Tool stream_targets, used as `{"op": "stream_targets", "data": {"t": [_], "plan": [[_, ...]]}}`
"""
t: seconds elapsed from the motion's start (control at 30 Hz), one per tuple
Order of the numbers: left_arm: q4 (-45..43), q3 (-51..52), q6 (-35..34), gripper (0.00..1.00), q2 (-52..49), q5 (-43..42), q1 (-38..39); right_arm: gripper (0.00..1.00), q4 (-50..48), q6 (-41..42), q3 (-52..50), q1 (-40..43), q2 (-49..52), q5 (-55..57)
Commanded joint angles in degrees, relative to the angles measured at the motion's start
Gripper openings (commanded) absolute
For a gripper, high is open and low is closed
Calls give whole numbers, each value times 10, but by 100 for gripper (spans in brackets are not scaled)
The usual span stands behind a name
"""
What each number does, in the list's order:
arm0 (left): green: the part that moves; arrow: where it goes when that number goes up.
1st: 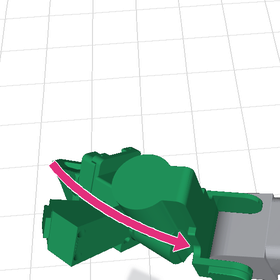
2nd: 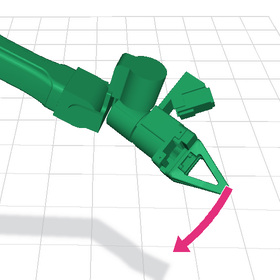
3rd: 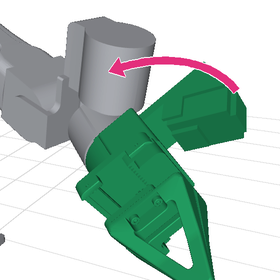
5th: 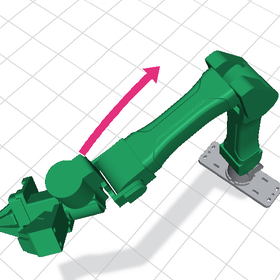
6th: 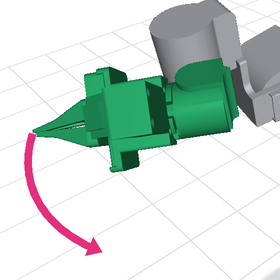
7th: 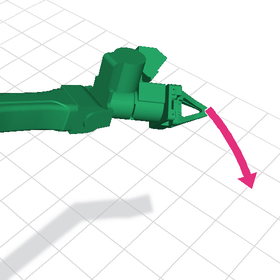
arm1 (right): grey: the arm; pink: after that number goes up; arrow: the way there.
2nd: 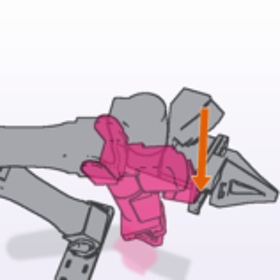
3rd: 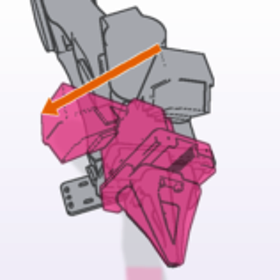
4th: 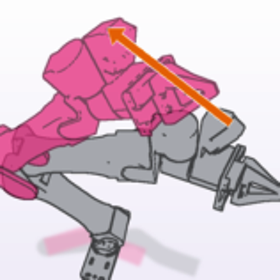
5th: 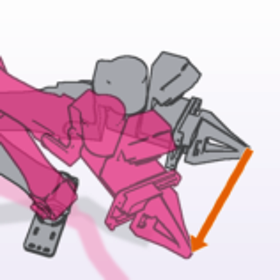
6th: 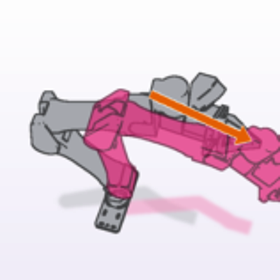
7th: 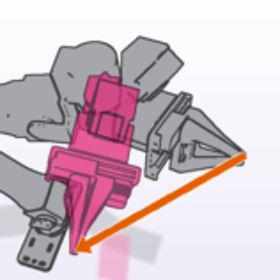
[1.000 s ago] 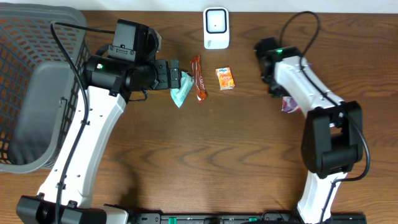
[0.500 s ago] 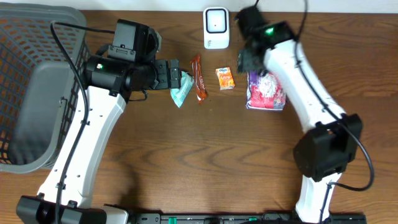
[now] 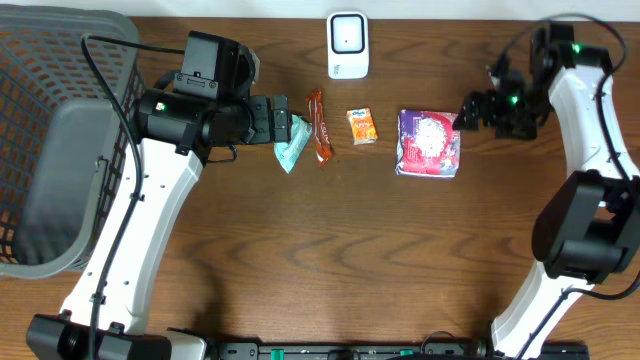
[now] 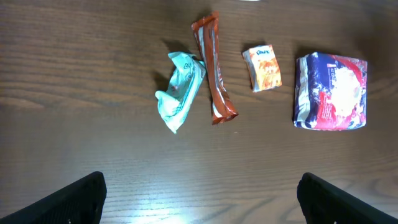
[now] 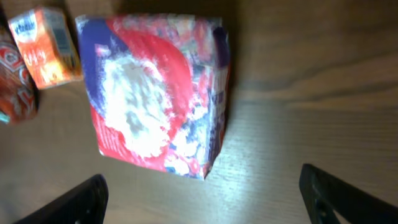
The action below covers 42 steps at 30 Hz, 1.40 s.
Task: Scan the item barcode
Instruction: 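Regrasp the snack box with the right gripper and lift it, then hold the snack box barcode up to the white scanner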
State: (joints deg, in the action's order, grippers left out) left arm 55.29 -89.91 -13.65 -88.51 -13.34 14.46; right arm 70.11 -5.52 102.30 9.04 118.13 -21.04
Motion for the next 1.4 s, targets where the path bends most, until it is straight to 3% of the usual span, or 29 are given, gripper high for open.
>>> {"op": "stream_targets", "data": {"t": [0.0,0.23,0.3,0.37,0.4,0.47,0.5,0.53,0.83,1.0,1.1,1.2,1.37], "plan": [[2,-4,3,98,-2,2,0,92,-50,-36,-78,16,2,-111],[2,-4,3,98,-2,1,0,89,-207,-31,-214,17,2,-193],[2,-4,3,98,-2,1,0,83,-249,-13,-245,12,2,-214],[2,-4,3,98,-2,2,0,67,-284,16,-270,7,2,-212],[2,-4,3,98,-2,2,0,49,-299,33,-279,4,2,-209],[2,-4,3,98,-2,1,0,28,-304,53,-276,1,2,-209],[2,-4,3,98,-2,2,0,8,-305,77,-267,0,0,-209],[2,-4,3,98,-2,2,0,1,-305,96,-258,-2,0,-209],[2,-4,3,98,-2,1,0,1,-344,221,-115,-49,-16,-231],[2,-4,3,98,-2,1,0,1,-536,362,-90,-93,-15,-224],[2,-4,3,98,-2,2,0,1,-647,436,-90,-122,-8,-157],[2,-4,3,98,-2,1,0,1,-685,504,-90,-156,-5,-44],[2,-4,3,98,-2,2,0,1,-761,509,-90,-224,23,32]]}}
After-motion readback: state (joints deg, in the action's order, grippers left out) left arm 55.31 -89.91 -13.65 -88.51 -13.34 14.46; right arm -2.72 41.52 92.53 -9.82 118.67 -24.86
